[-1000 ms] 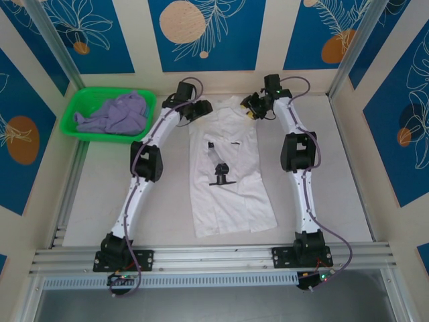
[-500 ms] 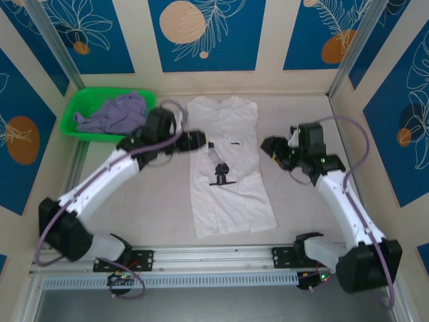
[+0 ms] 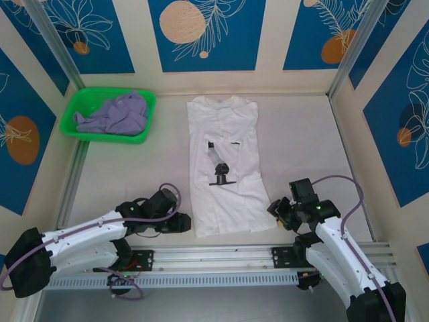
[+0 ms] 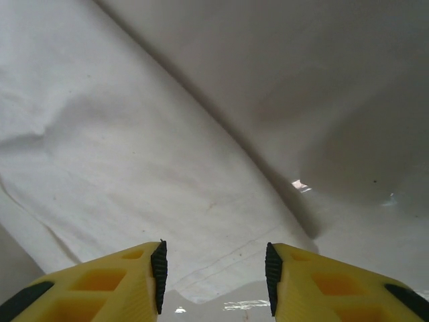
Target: Fold and stack the t-shirts
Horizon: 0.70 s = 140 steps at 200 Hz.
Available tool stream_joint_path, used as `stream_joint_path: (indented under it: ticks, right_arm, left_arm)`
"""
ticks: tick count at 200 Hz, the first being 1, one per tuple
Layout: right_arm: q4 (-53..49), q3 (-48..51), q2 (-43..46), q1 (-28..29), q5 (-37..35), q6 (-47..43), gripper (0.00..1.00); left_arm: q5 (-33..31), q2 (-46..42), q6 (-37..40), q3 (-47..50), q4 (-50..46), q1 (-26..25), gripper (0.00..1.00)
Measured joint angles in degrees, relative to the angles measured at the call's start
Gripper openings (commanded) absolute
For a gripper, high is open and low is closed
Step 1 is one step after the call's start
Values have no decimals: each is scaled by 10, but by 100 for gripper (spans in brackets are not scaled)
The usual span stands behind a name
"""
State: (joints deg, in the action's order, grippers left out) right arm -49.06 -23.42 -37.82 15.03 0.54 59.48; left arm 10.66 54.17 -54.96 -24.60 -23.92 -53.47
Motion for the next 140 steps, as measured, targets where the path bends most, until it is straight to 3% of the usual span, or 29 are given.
stream_joint_path:
  ticks: [57,88,140]
  right_arm:
    - [-15,-15,-61,17,-56,33,50]
    - [-9,-25,-108,57,-64,65,52]
    - [-16,-25,-82,120,-97,146,54]
  left_arm:
    - [9,89,-52,14,96,-27,49]
    - [8,118,-72,14,128,-34,50]
    - [9,131,-96,19,169,-35,47]
